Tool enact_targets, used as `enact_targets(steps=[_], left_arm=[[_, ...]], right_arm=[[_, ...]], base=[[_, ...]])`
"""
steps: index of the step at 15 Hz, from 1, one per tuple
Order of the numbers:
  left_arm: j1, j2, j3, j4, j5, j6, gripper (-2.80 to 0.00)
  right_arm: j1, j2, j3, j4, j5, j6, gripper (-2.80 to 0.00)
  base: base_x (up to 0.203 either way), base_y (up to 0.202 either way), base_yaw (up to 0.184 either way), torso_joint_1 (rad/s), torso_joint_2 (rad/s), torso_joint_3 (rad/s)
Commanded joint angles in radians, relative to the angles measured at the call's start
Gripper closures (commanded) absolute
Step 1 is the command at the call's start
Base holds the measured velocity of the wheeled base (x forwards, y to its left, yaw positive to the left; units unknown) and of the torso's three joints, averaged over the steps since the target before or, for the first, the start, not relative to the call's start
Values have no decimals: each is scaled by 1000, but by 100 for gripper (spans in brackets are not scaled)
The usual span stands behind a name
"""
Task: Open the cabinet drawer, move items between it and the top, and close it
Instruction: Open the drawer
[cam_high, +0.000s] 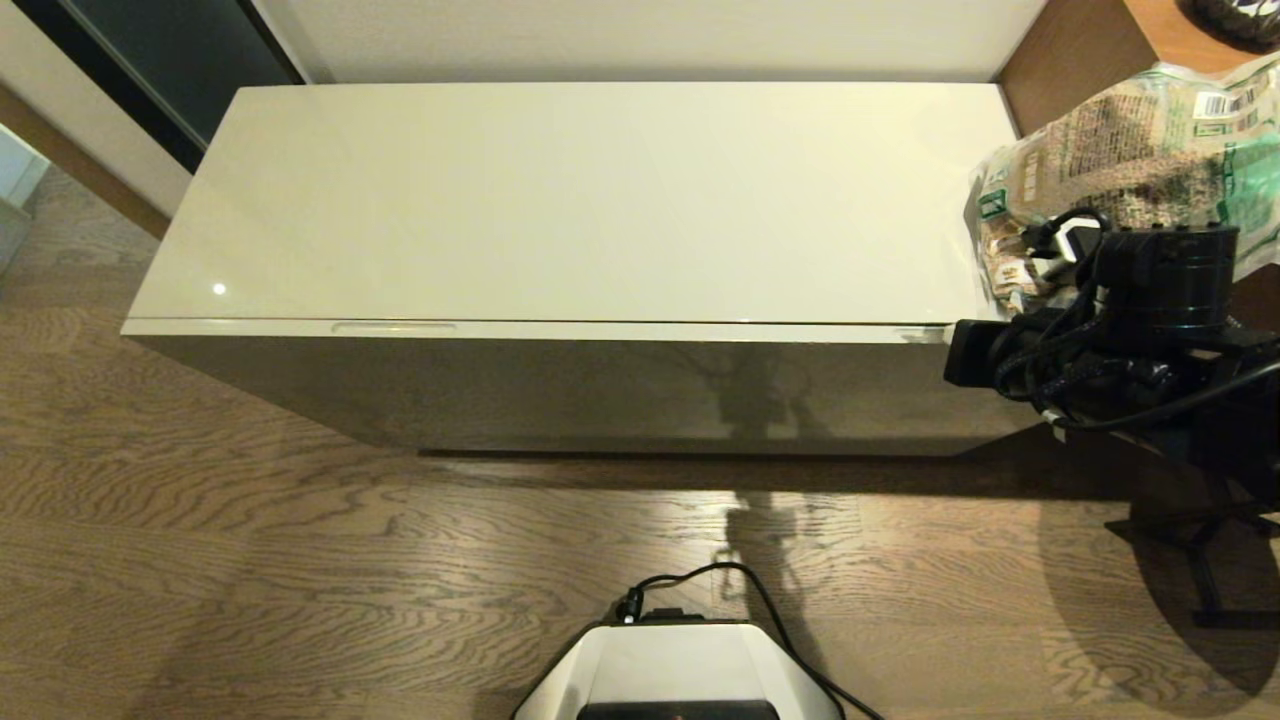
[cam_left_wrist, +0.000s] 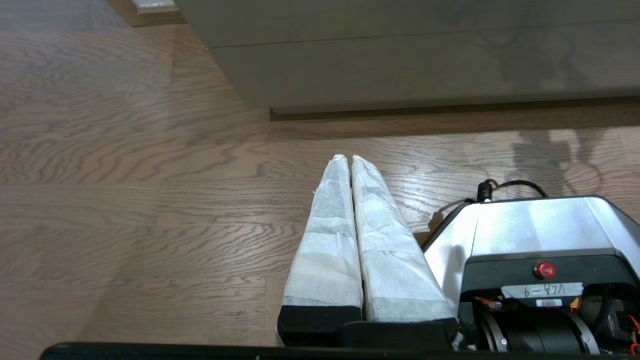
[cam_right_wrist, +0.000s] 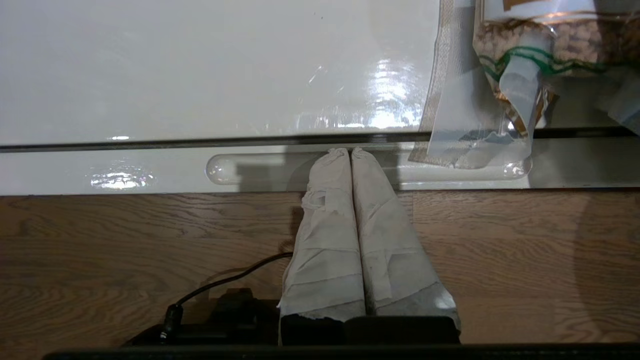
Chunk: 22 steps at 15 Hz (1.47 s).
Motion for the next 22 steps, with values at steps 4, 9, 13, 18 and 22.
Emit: enact_targets(steps=[4, 9, 13, 18, 22], left_arm=[[0, 0, 0, 0, 0, 0, 0], [0, 0, 0, 0, 0, 0, 0], [0, 0, 0, 0, 0, 0, 0], [0, 0, 0, 0, 0, 0, 0], [0, 0, 0, 0, 0, 0, 0]], right_arm=[[0, 65, 42, 15, 1, 72, 0], [0, 148, 133, 9, 22, 146, 0], [0, 150, 219, 9, 68, 176, 0], [0, 83, 349, 9, 71, 178, 0], [-1, -62, 390, 80, 72, 174, 0]], base=[[0, 0, 0, 0, 0, 0], [0, 0, 0, 0, 0, 0], [0, 0, 0, 0, 0, 0], [0, 0, 0, 0, 0, 0], [0, 0, 0, 0, 0, 0]])
